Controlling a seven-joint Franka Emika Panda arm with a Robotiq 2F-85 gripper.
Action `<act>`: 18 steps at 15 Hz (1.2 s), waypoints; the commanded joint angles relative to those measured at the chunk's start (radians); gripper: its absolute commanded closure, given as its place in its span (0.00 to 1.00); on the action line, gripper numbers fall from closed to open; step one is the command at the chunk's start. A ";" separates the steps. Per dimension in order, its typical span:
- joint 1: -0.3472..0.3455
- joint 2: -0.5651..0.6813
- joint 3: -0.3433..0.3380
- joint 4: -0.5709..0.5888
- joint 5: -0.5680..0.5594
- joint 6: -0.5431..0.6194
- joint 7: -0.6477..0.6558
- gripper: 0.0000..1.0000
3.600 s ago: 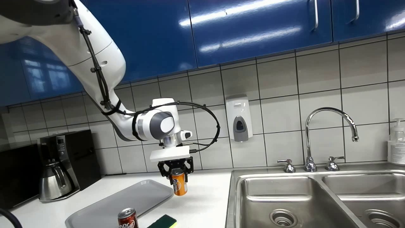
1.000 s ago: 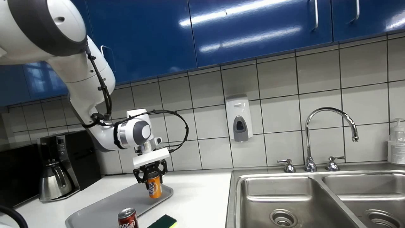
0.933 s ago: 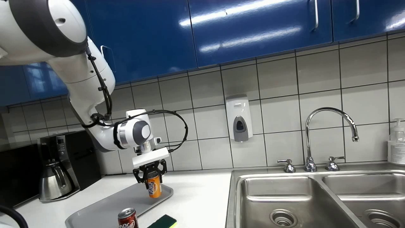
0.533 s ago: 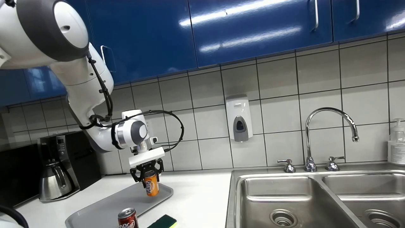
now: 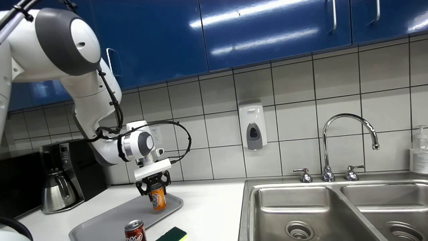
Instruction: Place the cans on the tray
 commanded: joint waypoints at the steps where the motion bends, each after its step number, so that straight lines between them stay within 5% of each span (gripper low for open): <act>1: 0.007 0.024 0.003 0.052 -0.042 -0.030 0.048 0.61; 10: 0.016 0.049 -0.001 0.074 -0.070 -0.043 0.065 0.61; 11: 0.017 0.050 -0.002 0.075 -0.072 -0.045 0.067 0.23; 12: 0.019 0.051 -0.002 0.076 -0.074 -0.046 0.070 0.10; 14: 0.019 0.050 -0.002 0.079 -0.075 -0.046 0.074 0.00; 18: 0.017 0.045 -0.001 0.083 -0.071 -0.043 0.076 0.00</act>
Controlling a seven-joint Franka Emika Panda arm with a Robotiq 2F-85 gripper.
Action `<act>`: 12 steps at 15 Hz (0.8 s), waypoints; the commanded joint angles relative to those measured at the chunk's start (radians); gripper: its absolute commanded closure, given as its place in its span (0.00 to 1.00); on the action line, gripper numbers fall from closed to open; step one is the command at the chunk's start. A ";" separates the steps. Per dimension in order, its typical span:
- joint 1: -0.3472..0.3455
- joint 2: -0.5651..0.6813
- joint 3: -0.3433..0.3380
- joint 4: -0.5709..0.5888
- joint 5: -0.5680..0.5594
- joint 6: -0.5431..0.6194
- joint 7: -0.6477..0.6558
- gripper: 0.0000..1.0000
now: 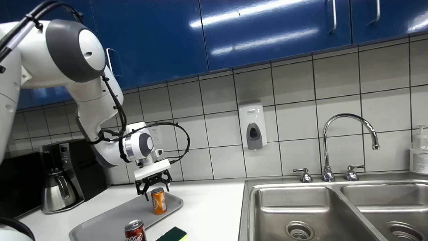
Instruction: Place the cans on the tray
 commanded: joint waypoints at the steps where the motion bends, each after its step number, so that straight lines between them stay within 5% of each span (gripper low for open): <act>1: 0.002 -0.007 -0.001 0.022 -0.029 -0.029 0.040 0.00; 12: -0.028 -0.118 0.010 -0.035 0.011 -0.033 0.037 0.00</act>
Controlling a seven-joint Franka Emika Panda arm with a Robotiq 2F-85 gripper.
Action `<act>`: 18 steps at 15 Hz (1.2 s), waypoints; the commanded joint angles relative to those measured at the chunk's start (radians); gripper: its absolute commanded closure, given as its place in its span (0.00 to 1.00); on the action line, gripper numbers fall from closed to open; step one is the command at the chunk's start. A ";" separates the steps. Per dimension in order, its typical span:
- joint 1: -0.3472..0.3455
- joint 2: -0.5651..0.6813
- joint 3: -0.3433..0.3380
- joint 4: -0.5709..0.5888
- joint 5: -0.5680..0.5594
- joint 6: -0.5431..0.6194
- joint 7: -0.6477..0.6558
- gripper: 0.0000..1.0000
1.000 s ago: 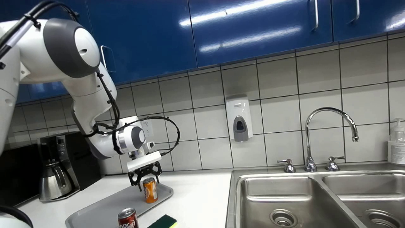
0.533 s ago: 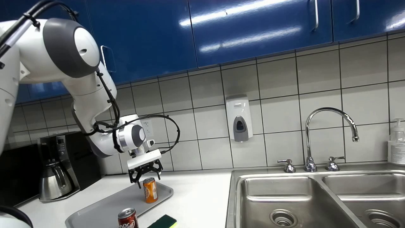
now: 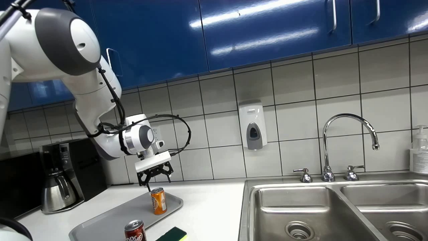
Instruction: Place the cans on the tray
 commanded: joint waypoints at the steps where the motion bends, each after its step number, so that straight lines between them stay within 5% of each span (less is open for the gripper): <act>1: -0.019 -0.077 0.015 -0.046 0.014 -0.041 0.015 0.00; 18: -0.017 -0.098 0.012 -0.059 0.025 -0.051 -0.004 0.00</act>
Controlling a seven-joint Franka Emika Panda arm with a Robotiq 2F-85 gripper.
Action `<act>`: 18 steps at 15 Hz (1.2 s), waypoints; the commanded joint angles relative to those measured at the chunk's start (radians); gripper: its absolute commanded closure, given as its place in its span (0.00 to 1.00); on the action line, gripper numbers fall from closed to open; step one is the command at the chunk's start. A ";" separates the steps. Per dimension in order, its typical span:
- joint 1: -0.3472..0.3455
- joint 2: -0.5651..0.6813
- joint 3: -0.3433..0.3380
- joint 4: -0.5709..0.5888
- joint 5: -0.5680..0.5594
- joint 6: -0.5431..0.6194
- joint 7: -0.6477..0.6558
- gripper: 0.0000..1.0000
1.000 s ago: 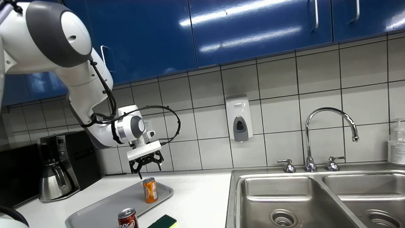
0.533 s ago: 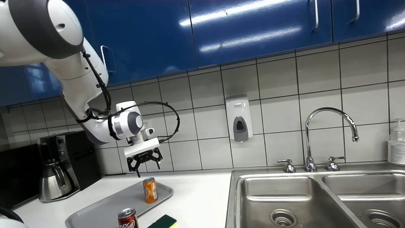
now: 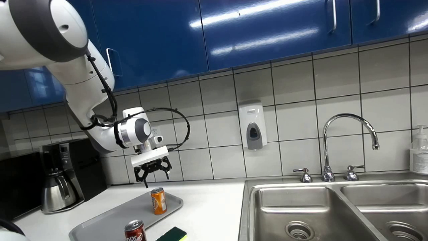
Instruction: Place the cans on the tray
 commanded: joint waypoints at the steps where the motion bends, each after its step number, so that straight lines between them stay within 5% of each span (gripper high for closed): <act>1: -0.013 -0.011 0.010 -0.005 -0.013 0.000 0.000 0.00; 18: 0.036 -0.101 0.004 -0.082 -0.082 0.016 0.121 0.00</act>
